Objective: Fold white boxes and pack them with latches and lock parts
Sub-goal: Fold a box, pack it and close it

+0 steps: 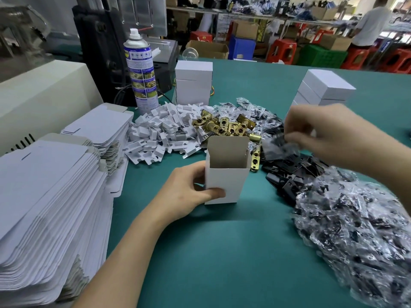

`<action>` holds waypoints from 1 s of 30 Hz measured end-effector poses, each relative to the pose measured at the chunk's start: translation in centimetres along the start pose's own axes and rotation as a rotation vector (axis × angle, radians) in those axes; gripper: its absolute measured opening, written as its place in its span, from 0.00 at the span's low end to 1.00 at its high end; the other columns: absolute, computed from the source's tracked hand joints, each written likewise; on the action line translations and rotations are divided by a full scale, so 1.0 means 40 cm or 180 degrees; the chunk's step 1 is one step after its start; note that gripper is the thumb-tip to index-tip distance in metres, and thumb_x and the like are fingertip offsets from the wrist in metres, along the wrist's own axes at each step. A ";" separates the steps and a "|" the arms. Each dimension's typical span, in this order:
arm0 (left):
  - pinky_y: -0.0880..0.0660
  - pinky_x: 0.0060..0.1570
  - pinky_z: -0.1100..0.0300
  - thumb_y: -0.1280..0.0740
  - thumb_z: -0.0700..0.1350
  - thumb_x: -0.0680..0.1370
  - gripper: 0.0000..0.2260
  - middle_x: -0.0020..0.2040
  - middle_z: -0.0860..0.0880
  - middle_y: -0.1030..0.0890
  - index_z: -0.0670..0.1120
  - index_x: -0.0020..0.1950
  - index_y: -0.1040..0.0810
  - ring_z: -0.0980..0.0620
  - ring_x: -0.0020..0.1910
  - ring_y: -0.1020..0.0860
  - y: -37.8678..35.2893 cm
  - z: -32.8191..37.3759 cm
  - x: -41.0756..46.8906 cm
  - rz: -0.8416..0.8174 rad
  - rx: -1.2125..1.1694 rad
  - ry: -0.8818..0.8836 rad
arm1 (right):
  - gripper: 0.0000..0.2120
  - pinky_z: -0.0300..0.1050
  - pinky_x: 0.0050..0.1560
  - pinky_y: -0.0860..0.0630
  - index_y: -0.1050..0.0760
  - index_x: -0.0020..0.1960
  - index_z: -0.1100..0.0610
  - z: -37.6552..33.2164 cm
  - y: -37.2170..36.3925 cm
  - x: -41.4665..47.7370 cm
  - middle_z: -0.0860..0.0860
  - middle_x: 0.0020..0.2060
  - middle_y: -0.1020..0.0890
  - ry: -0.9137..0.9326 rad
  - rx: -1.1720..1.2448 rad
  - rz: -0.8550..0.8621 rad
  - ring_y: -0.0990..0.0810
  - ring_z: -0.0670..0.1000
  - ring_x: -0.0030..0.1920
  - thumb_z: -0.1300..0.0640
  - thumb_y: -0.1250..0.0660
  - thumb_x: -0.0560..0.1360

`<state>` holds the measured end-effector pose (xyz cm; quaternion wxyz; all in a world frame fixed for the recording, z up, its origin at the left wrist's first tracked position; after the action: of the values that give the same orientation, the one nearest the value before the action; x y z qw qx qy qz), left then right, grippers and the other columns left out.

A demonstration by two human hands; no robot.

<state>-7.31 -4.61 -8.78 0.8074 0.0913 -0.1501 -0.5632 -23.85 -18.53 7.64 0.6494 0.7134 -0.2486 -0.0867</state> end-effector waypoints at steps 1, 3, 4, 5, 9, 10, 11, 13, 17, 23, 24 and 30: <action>0.19 0.56 0.61 0.21 0.46 0.73 0.20 0.55 0.62 0.13 0.64 0.60 0.18 0.59 0.53 0.15 0.000 0.000 0.000 0.0005 0.0019 0.0001 | 0.05 0.41 0.39 0.23 0.25 0.47 0.49 -0.016 0.028 0.004 0.41 0.36 0.18 0.0038 0.0384 0.0263 0.19 0.40 0.38 0.57 0.30 0.78; 0.20 0.55 0.62 0.21 0.46 0.73 0.19 0.54 0.62 0.13 0.64 0.60 0.18 0.59 0.53 0.15 0.001 -0.001 0.001 0.0009 0.0036 -0.0003 | 0.04 0.34 0.37 0.23 0.24 0.48 0.53 -0.054 0.052 0.013 0.45 0.36 0.16 0.0090 0.1287 0.0514 0.17 0.42 0.36 0.60 0.30 0.79; 0.20 0.55 0.63 0.21 0.46 0.73 0.19 0.54 0.62 0.13 0.64 0.59 0.18 0.59 0.53 0.15 0.001 -0.002 0.001 0.0011 0.0033 -0.0007 | 0.04 0.34 0.36 0.22 0.24 0.49 0.55 -0.076 0.048 0.019 0.46 0.37 0.15 0.0094 0.1660 0.0518 0.16 0.44 0.35 0.61 0.30 0.80; 0.20 0.54 0.64 0.21 0.47 0.72 0.19 0.54 0.62 0.13 0.64 0.59 0.18 0.60 0.52 0.15 0.001 -0.002 0.001 0.0018 0.0030 -0.0008 | 0.04 0.36 0.37 0.21 0.24 0.49 0.57 -0.101 0.036 0.026 0.48 0.37 0.15 0.0112 0.1856 0.0493 0.16 0.46 0.36 0.63 0.30 0.80; 0.19 0.55 0.61 0.22 0.48 0.72 0.19 0.54 0.61 0.13 0.63 0.60 0.17 0.58 0.52 0.14 0.000 -0.003 0.002 0.0033 0.0001 0.0006 | 0.03 0.48 0.45 0.22 0.23 0.49 0.56 -0.192 -0.017 0.042 0.48 0.39 0.16 0.0425 0.1313 0.0445 0.18 0.50 0.41 0.62 0.30 0.79; 0.19 0.55 0.61 0.22 0.48 0.72 0.19 0.54 0.61 0.13 0.62 0.60 0.17 0.58 0.52 0.14 0.001 -0.003 0.003 0.0045 0.0012 0.0008 | 0.04 0.50 0.45 0.23 0.23 0.50 0.55 -0.207 -0.028 0.044 0.47 0.39 0.16 0.0512 0.1111 0.0416 0.19 0.51 0.41 0.62 0.30 0.79; 0.19 0.56 0.61 0.21 0.47 0.72 0.19 0.54 0.61 0.13 0.61 0.60 0.17 0.58 0.52 0.14 0.002 -0.004 0.003 0.0055 0.0030 0.0007 | 0.04 0.51 0.45 0.24 0.24 0.50 0.55 -0.218 -0.040 0.047 0.47 0.40 0.17 0.0576 0.0955 0.0359 0.20 0.51 0.41 0.61 0.30 0.78; 0.19 0.55 0.61 0.20 0.45 0.73 0.19 0.54 0.60 0.13 0.59 0.61 0.17 0.59 0.52 0.14 0.003 -0.006 0.003 0.0066 0.0057 0.0002 | 0.04 0.52 0.47 0.24 0.24 0.50 0.54 -0.224 -0.060 0.051 0.47 0.40 0.17 0.0599 0.0862 0.0217 0.20 0.51 0.43 0.61 0.31 0.79; 0.20 0.55 0.63 0.20 0.43 0.74 0.19 0.53 0.61 0.13 0.56 0.62 0.17 0.60 0.52 0.15 0.004 -0.006 0.002 0.0077 0.0073 0.0066 | 0.05 0.50 0.46 0.24 0.24 0.50 0.51 -0.211 -0.049 0.048 0.43 0.41 0.17 0.0538 0.0798 0.0275 0.19 0.50 0.45 0.59 0.30 0.78; 0.19 0.55 0.61 0.20 0.42 0.74 0.18 0.52 0.60 0.12 0.58 0.58 0.17 0.58 0.51 0.14 0.003 -0.003 0.001 0.0081 0.0162 0.0111 | 0.05 0.52 0.43 0.25 0.22 0.53 0.47 -0.276 -0.082 0.039 0.44 0.40 0.18 0.0542 -0.0183 0.0350 0.19 0.56 0.46 0.54 0.33 0.78; 0.19 0.54 0.61 0.19 0.42 0.74 0.17 0.51 0.59 0.12 0.59 0.57 0.17 0.57 0.51 0.14 0.003 -0.003 0.001 0.0078 0.0156 0.0118 | 0.05 0.52 0.45 0.24 0.22 0.53 0.47 -0.292 -0.089 0.038 0.45 0.42 0.16 0.0563 -0.0050 0.0351 0.19 0.56 0.46 0.54 0.33 0.78; 0.21 0.49 0.66 0.20 0.43 0.74 0.16 0.50 0.60 0.12 0.59 0.56 0.18 0.58 0.49 0.14 0.004 0.003 -0.002 0.0074 0.0056 0.0113 | 0.06 0.54 0.51 0.24 0.28 0.57 0.51 -0.292 -0.141 0.034 0.48 0.49 0.16 0.0414 0.0451 -0.0059 0.19 0.56 0.53 0.59 0.37 0.81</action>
<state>-7.22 -4.48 -8.63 0.8157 0.1066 -0.1418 -0.5506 -16.09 -8.66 4.09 0.6112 0.7639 -0.2049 -0.0284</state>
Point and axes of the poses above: each hand's wrist, its own x-axis towards the middle knuckle, its own y-axis out of the back of the hand, z = x × y, the point moved 9 cm from there along x, towards the middle knuckle
